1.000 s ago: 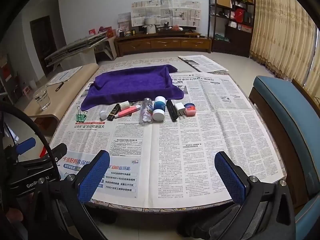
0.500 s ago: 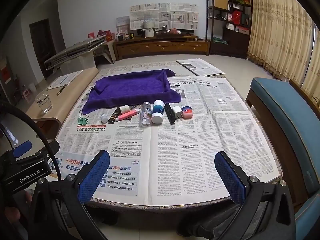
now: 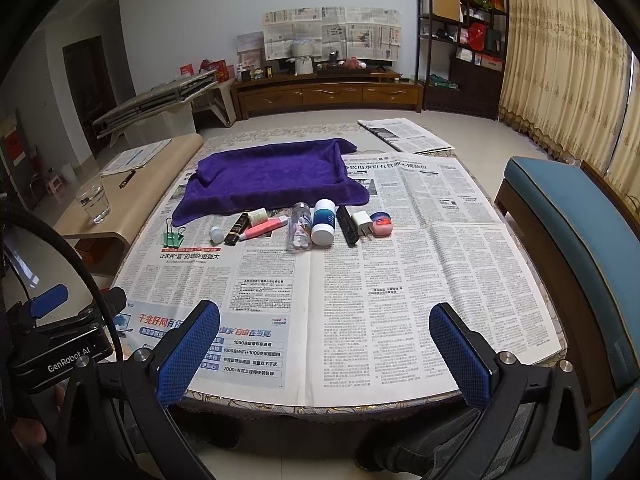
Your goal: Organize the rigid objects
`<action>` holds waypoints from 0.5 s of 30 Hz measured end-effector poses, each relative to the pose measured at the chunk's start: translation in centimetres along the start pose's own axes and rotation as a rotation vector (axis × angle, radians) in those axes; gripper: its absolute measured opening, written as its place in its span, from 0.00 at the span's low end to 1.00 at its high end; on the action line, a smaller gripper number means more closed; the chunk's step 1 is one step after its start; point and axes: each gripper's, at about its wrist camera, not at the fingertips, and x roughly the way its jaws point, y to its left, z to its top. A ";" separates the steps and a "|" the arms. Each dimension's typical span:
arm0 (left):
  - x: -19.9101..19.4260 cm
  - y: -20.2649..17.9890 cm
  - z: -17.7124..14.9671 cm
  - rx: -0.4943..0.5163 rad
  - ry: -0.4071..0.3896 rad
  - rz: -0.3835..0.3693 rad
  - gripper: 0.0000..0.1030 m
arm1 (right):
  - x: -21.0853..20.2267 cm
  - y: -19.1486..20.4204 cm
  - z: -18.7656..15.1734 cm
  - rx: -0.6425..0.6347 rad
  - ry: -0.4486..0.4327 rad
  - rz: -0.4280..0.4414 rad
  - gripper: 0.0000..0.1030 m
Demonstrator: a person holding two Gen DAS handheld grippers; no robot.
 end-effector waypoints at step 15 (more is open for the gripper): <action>-0.5 -0.4 0.0 0.012 0.000 -0.003 1.00 | -0.7 -1.1 -0.2 0.030 -0.012 -0.001 1.00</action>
